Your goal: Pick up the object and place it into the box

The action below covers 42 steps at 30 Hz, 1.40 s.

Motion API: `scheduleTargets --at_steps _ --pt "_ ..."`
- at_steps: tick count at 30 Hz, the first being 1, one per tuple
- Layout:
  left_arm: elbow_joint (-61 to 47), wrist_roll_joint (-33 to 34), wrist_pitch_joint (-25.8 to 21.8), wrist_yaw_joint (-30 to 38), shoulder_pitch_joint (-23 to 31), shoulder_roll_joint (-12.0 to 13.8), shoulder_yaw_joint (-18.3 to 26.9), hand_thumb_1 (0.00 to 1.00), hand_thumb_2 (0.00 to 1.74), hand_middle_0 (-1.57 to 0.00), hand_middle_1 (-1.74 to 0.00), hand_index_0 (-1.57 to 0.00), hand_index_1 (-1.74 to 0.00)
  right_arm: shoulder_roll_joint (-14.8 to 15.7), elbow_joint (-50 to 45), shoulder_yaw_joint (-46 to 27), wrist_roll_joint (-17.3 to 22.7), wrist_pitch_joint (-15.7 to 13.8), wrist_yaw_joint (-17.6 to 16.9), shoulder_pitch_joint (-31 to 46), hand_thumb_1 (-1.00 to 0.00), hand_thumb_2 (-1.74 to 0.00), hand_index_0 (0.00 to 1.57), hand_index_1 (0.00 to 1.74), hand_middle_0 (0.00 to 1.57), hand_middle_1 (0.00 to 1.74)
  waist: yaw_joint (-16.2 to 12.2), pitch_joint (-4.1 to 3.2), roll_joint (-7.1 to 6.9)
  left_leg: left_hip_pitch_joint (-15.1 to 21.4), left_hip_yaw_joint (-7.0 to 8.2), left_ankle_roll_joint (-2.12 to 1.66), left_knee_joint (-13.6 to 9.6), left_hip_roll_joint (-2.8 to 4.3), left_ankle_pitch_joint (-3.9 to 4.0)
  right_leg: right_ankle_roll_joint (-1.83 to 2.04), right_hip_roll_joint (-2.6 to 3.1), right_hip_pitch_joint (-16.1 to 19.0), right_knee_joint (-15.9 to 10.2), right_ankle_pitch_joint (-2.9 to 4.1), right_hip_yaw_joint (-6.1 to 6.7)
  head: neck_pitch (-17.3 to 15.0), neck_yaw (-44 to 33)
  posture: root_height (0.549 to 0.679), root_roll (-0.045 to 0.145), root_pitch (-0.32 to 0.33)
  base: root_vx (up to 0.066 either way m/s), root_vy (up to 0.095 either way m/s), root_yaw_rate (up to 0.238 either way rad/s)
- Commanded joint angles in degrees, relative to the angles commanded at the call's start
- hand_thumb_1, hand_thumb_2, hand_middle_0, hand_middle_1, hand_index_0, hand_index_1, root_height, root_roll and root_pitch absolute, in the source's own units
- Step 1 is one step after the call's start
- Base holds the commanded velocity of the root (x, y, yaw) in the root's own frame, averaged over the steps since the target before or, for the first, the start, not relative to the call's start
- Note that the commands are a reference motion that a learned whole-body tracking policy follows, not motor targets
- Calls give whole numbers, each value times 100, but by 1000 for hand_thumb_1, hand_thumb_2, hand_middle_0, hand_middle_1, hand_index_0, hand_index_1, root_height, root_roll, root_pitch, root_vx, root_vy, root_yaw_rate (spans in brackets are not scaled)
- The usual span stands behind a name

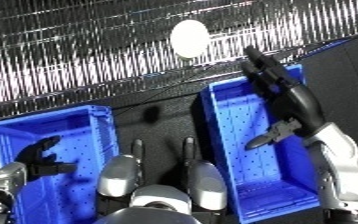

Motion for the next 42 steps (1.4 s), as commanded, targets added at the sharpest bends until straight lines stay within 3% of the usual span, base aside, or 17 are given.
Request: scheduleTargets --at_steps 4,6,10,13,19,23,29,37,42 --pt "-90 -59 66 56 -2 -33 -65 0 0 0 0 0 0 -88 -92 -139 -500 -555 -864 -264 0 0 0 0 0 0 24 234 78 -250 -94 21 551 -45 -197 -74 -9 -200 391 -147 64 490 209 671 18 -40 1 15 3" --pt "-138 -78 93 55 -26 -37 -125 0 0 0 0 0 0 -161 -98 -152 -708 -733 -1294 -441 0 0 0 0 0 0 43 383 118 -436 -165 20 875 -75 -296 -117 -11 -349 668 -253 94 925 323 671 19 -42 -23 22 38" --pt "-245 -250 153 16 -191 10 -298 0 0 0 0 0 0 -366 -76 -92 -975 -895 -2024 -963 0 0 0 0 0 0 53 795 184 -969 -323 4 1556 -152 -450 -196 -44 -828 1339 -466 156 1744 601 670 25 -39 -106 26 107" --pt "-304 -328 194 -27 -299 53 -409 0 0 0 0 0 0 -491 -11 9 -1116 -902 -2349 -1354 0 0 0 0 0 0 77 1055 208 -1350 -424 -3 1981 -193 -534 -239 -91 -1181 1756 -544 201 2208 813 669 31 -34 -95 10 129" --pt "-388 -436 221 -41 -402 125 -588 0 0 0 0 0 0 -621 170 340 -1266 -780 -2718 -1971 0 0 0 0 0 0 145 1396 204 -1944 -572 4 2660 -263 -692 -318 -152 -1713 2437 -671 280 2691 1121 665 43 -26 -32 -2 82" --pt "-491 -525 176 -13 -464 173 -648 0 0 0 0 0 0 -637 403 540 -1289 -702 -2767 -2269 0 0 0 0 0 0 189 1552 204 -2301 -640 40 3092 -316 -808 -373 -166 -2011 2869 -768 324 2800 1328 662 48 -24 -10 -4 74" --pt "-778 -889 -158 99 -539 203 -654 0 0 0 0 0 0 -661 733 703 -1268 -604 -2777 -2609 0 0 0 0 0 0 267 1710 240 -2774 -673 99 3740 -376 -1014 -406 -191 -2445 3517 -931 369 2878 1701 654 52 -20 -10 1 61" --pt "-1516 -1526 -688 306 -606 212 -597 0 0 0 0 0 0 -754 1036 757 -1218 -492 -2725 -2944 0 0 0 0 0 0 420 1882 326 -3358 -730 173 4574 -439 -1281 -447 -239 -3027 4381 -1182 392 2879 2130 638 53 -16 -24 4 72" --pt "-1999 -1679 -602 418 -603 219 -648 0 0 0 0 0 0 -786 1193 815 -1213 -418 -2644 -3148 0 0 0 0 0 0 499 1976 356 -3586 -765 206 4873 -493 -1379 -469 -297 -3336 4828 -1313 424 2935 2304 629 59 -16 -24 0 71"
